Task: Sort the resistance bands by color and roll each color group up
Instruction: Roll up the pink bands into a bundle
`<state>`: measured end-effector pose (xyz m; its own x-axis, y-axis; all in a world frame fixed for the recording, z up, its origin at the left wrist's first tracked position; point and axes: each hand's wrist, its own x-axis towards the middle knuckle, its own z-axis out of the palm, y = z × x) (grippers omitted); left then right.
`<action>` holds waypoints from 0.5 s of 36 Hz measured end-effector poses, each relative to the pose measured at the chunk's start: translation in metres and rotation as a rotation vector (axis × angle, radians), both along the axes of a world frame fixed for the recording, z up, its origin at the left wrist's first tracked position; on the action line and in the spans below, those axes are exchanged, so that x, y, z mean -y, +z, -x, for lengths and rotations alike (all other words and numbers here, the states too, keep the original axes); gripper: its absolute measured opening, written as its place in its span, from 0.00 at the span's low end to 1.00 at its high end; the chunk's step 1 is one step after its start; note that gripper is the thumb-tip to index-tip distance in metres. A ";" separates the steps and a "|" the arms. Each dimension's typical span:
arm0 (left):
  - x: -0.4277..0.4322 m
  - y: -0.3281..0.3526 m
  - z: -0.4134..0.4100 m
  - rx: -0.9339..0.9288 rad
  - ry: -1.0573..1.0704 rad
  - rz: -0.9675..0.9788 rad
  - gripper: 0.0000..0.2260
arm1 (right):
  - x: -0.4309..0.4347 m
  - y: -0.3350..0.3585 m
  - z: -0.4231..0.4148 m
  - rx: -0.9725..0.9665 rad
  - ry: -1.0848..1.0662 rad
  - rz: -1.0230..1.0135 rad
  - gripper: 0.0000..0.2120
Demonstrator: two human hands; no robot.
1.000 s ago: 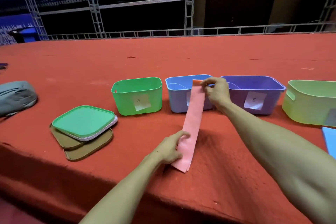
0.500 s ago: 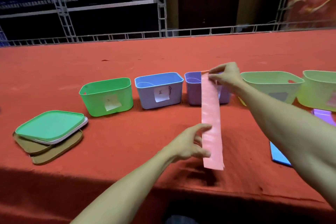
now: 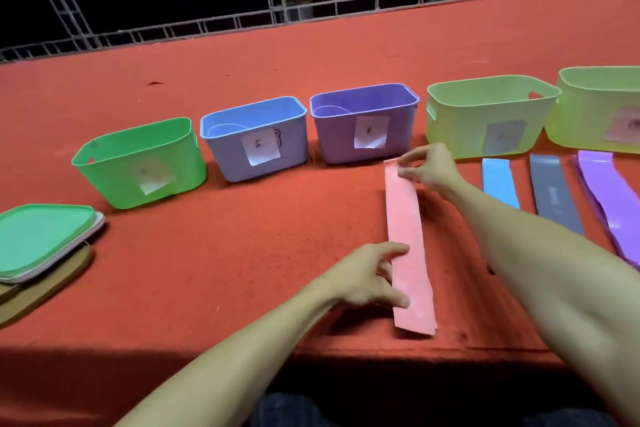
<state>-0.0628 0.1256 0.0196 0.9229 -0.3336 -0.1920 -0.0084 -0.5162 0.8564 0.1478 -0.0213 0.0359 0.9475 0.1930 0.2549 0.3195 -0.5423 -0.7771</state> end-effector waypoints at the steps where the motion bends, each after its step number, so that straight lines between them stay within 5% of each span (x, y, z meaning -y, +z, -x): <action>1: 0.000 0.002 0.000 -0.002 0.005 -0.010 0.37 | -0.001 -0.002 -0.001 -0.008 -0.003 -0.008 0.10; 18: -0.002 0.002 -0.013 0.203 -0.265 -0.502 0.24 | -0.004 -0.050 -0.007 -0.010 0.078 0.210 0.10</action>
<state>-0.0497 0.1279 0.0213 0.8554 -0.4718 -0.2138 -0.3302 -0.8147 0.4767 0.1545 -0.0174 -0.0140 0.9300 0.3134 0.1921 0.3595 -0.6664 -0.6532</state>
